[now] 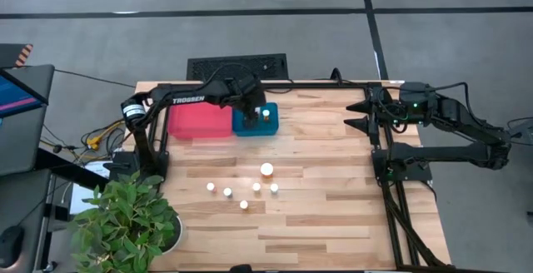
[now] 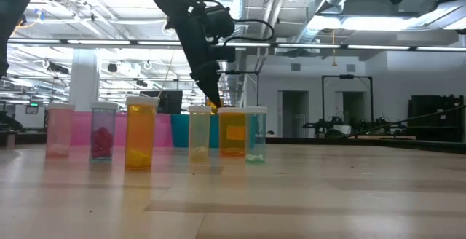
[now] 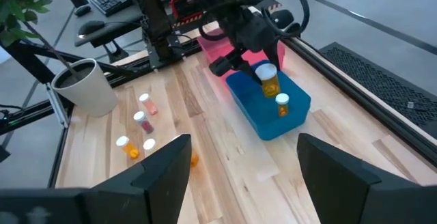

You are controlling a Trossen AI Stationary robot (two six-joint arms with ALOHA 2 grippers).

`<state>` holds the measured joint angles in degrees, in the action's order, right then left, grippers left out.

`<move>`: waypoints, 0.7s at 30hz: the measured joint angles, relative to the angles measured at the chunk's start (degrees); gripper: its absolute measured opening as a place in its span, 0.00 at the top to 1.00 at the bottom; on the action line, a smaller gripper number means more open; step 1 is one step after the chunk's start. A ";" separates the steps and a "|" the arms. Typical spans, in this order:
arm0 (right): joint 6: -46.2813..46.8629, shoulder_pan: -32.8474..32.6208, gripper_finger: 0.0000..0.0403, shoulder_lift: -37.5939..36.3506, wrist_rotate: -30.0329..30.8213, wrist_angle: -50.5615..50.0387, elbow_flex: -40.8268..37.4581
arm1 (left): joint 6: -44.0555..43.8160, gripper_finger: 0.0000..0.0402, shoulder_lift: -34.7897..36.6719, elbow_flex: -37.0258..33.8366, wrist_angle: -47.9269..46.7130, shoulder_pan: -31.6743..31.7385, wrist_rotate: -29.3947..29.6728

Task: Pick and place medicine bottles into bin by pill shape (circle, oval)
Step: Put the orange capsule bottle into the blue bin

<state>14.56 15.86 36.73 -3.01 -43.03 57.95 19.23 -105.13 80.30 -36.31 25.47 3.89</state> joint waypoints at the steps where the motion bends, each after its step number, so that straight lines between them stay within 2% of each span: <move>1: 0.01 0.00 0.31 0.00 0.00 0.00 0.00 | 0.48 0.48 0.01 -0.21 0.26 0.00 0.01; 9: 0.01 0.00 0.31 -0.01 0.12 0.00 0.00 | 1.27 0.48 -0.01 -3.66 4.73 0.49 -0.10; 16: -0.01 0.00 0.31 0.00 0.13 0.00 0.00 | 2.81 0.48 -0.18 -3.74 4.80 1.13 -0.63; 21: -0.01 0.00 0.31 -0.02 0.13 0.02 0.00 | 2.80 0.48 -3.14 -3.23 4.51 1.63 -1.04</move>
<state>14.55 15.86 36.71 -2.87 -43.00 57.95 22.03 -108.28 77.07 -31.81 27.11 2.85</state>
